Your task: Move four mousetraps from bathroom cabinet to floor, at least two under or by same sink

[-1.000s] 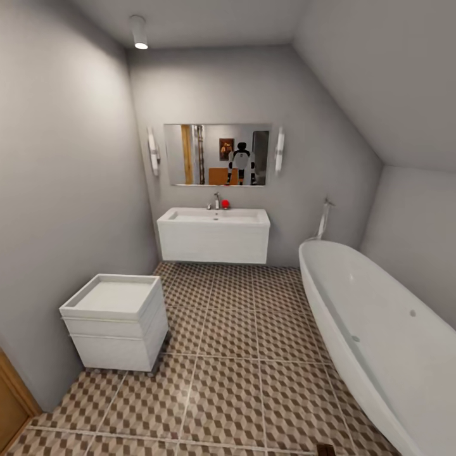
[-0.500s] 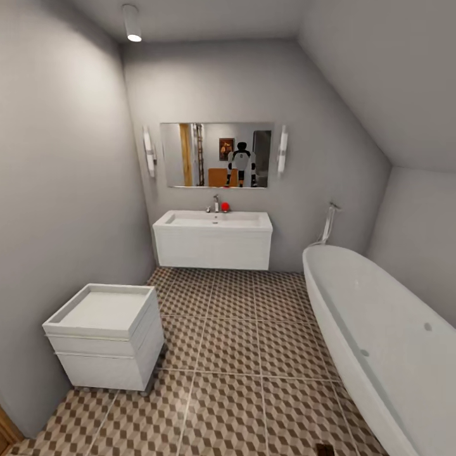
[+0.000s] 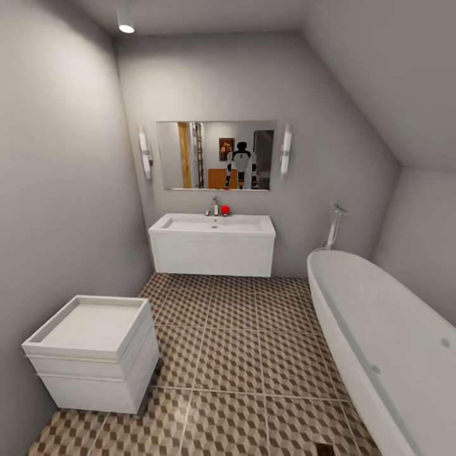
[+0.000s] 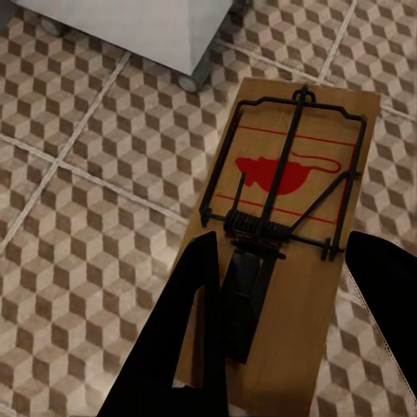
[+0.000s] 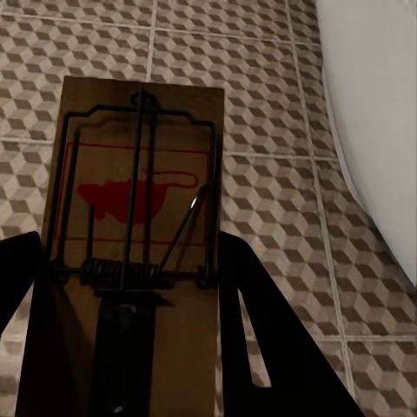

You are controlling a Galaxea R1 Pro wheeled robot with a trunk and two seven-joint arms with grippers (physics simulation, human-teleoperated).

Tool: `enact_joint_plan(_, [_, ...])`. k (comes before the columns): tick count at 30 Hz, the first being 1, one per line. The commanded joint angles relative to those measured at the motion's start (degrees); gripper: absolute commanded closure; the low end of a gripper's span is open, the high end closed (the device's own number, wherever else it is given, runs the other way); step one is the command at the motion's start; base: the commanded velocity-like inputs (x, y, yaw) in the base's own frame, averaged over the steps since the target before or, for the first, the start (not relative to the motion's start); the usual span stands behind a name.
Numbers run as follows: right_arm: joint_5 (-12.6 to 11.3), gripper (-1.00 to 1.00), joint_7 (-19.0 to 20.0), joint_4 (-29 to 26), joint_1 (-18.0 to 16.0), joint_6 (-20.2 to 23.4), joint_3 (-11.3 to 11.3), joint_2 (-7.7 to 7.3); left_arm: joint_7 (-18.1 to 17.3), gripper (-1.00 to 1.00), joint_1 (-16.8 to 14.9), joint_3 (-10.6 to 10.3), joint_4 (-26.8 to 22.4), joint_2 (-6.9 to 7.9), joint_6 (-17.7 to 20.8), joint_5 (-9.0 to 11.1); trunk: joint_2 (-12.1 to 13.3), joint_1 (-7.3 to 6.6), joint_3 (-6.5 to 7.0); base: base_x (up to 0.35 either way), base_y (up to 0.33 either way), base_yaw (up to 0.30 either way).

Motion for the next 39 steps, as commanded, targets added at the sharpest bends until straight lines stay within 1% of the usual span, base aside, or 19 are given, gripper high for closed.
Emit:
enact_joint_plan(1, [-0.60,1.00,0.11,0.21,-0.10,-0.32,0.51,0.02,-0.12,1.00,-0.08,-0.43,0.17,-0.03,-0.20,0.33,-0.12,0.06,-0.13,0.327,0.000,0.000])
enact_joint_plan(20, [-0.60,1.00,0.13,0.21,-0.10,-0.30,0.51,0.02,-0.09,1.00,-0.08,-0.43,0.17,0.01,-0.19,0.33,-0.12,0.06,-0.13,0.327,-0.003,0.000])
enact_joint_plan(39, [-0.66,1.00,0.18,0.21,-0.11,-0.35,0.51,0.02,-0.03,1.00,-0.08,-0.43,0.17,0.04,-0.19,0.33,-0.12,0.06,-0.13,0.327,-0.112,0.000])
